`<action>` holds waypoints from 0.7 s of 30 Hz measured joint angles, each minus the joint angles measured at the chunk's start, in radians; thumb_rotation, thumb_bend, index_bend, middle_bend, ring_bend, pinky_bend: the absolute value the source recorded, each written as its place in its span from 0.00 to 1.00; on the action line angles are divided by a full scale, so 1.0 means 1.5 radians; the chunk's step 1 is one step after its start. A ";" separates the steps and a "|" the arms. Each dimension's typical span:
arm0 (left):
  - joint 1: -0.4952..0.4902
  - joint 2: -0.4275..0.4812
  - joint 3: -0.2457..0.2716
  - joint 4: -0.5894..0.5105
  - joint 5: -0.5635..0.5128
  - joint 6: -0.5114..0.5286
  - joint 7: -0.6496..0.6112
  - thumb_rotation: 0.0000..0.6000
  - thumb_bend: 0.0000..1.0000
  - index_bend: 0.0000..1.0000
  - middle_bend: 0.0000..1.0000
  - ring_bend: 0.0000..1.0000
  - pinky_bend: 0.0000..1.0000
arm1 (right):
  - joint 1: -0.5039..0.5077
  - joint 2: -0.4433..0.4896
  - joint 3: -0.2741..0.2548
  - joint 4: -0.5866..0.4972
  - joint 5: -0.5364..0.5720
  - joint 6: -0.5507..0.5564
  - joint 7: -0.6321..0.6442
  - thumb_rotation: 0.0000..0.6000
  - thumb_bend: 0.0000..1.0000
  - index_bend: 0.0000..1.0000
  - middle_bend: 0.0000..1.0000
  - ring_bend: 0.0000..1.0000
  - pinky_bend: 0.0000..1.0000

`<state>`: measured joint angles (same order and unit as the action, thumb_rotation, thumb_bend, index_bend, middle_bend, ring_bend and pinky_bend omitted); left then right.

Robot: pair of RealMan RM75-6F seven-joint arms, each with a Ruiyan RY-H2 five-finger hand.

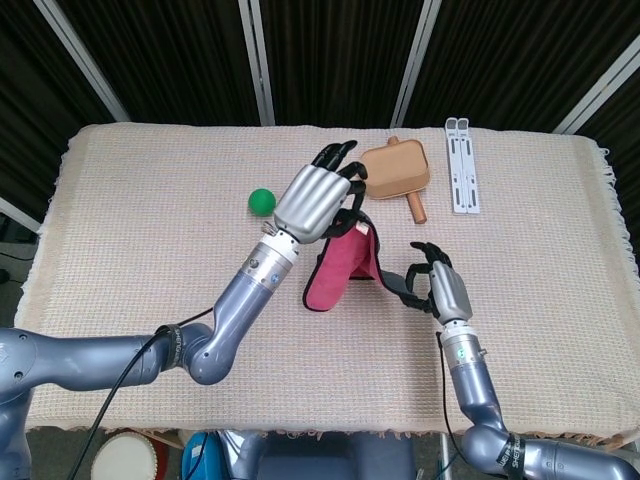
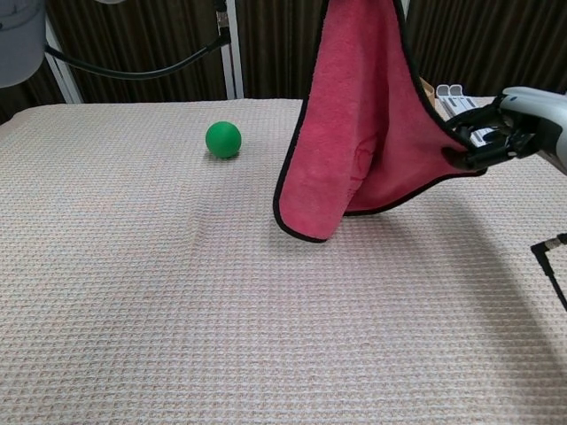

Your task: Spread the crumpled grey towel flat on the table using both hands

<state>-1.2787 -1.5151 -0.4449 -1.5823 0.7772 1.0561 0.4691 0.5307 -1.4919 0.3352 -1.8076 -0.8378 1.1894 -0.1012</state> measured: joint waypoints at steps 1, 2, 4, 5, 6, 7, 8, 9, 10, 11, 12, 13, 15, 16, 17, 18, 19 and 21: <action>0.003 0.001 0.001 0.000 -0.001 0.001 -0.002 1.00 0.46 0.68 0.29 0.06 0.10 | -0.001 0.005 0.002 0.001 -0.001 0.000 0.001 1.00 0.50 0.74 0.17 0.00 0.00; 0.008 0.002 0.003 0.000 -0.003 0.003 -0.005 1.00 0.46 0.68 0.30 0.06 0.10 | -0.002 0.009 0.004 0.002 -0.002 0.000 0.002 1.00 0.50 0.74 0.17 0.00 0.00; 0.016 0.003 0.005 0.000 -0.004 0.007 -0.012 1.00 0.46 0.68 0.30 0.06 0.10 | -0.003 0.019 0.011 0.008 -0.002 0.001 0.002 1.00 0.50 0.74 0.17 0.00 0.00; 0.021 0.003 0.007 -0.001 -0.004 0.008 -0.018 1.00 0.46 0.68 0.30 0.06 0.10 | -0.003 0.022 0.015 0.010 -0.001 0.001 0.002 1.00 0.50 0.74 0.17 0.00 0.00; 0.026 0.004 0.008 -0.001 -0.004 0.009 -0.023 1.00 0.46 0.68 0.30 0.06 0.10 | -0.002 0.025 0.020 0.014 0.001 0.003 0.001 1.00 0.50 0.74 0.17 0.00 0.00; 0.031 0.005 0.010 -0.001 -0.004 0.010 -0.028 1.00 0.46 0.68 0.30 0.06 0.10 | 0.000 0.027 0.025 0.015 0.004 0.003 -0.001 1.00 0.50 0.75 0.17 0.00 0.00; 0.037 0.006 0.013 0.000 -0.001 0.011 -0.035 1.00 0.46 0.68 0.30 0.06 0.10 | 0.002 0.029 0.030 0.017 0.007 0.003 -0.004 1.00 0.50 0.75 0.17 0.00 0.00; 0.041 0.006 0.014 0.001 0.000 0.011 -0.040 1.00 0.46 0.68 0.30 0.06 0.10 | 0.006 0.033 0.038 0.019 0.009 0.005 -0.010 1.00 0.50 0.75 0.17 0.00 0.00; 0.044 0.007 0.015 0.002 0.002 0.011 -0.046 1.00 0.46 0.68 0.30 0.06 0.10 | 0.010 0.035 0.044 0.021 0.011 0.007 -0.016 1.00 0.50 0.75 0.17 0.00 0.00; 0.049 0.007 0.015 0.004 0.002 0.011 -0.056 1.00 0.46 0.68 0.30 0.06 0.10 | 0.015 0.036 0.051 0.022 0.013 0.010 -0.022 1.00 0.50 0.75 0.17 0.00 0.00; 0.052 0.007 0.015 0.007 0.003 0.010 -0.065 1.00 0.46 0.68 0.30 0.06 0.10 | 0.023 0.038 0.060 0.024 0.014 0.015 -0.033 1.00 0.50 0.75 0.17 0.00 0.00; 0.055 0.006 0.015 0.010 0.005 0.009 -0.073 1.00 0.46 0.68 0.30 0.06 0.10 | 0.028 0.038 0.067 0.025 0.015 0.018 -0.041 1.00 0.50 0.75 0.17 0.00 0.00; 0.060 0.003 0.013 0.022 0.009 0.006 -0.089 1.00 0.46 0.68 0.30 0.06 0.10 | 0.043 0.039 0.079 0.026 0.022 0.025 -0.061 1.00 0.50 0.75 0.17 0.00 0.00; 0.061 0.001 0.011 0.027 0.011 0.006 -0.096 1.00 0.46 0.68 0.30 0.06 0.10 | 0.049 0.038 0.083 0.027 0.025 0.028 -0.069 1.00 0.50 0.75 0.17 0.00 0.00; 0.062 -0.004 0.009 0.035 0.013 0.005 -0.104 1.00 0.46 0.68 0.30 0.06 0.10 | 0.055 0.037 0.088 0.027 0.028 0.030 -0.077 1.00 0.50 0.75 0.17 0.00 0.00; 0.062 -0.008 0.006 0.042 0.015 0.005 -0.109 1.00 0.46 0.68 0.31 0.06 0.10 | 0.064 0.036 0.094 0.029 0.031 0.034 -0.088 1.00 0.50 0.75 0.17 0.00 0.00; 0.062 -0.012 0.004 0.048 0.016 0.006 -0.113 1.00 0.46 0.68 0.31 0.06 0.10 | 0.072 0.034 0.099 0.031 0.033 0.038 -0.096 1.00 0.50 0.75 0.17 0.00 0.00; 0.060 -0.023 -0.001 0.066 0.020 0.007 -0.120 1.00 0.46 0.68 0.31 0.06 0.11 | 0.090 0.031 0.112 0.036 0.041 0.044 -0.115 1.00 0.50 0.75 0.17 0.00 0.00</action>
<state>-1.1890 -1.5501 -0.4469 -1.4837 0.8078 1.0663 0.2886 0.6654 -1.4460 0.5038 -1.7538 -0.7760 1.2549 -0.2738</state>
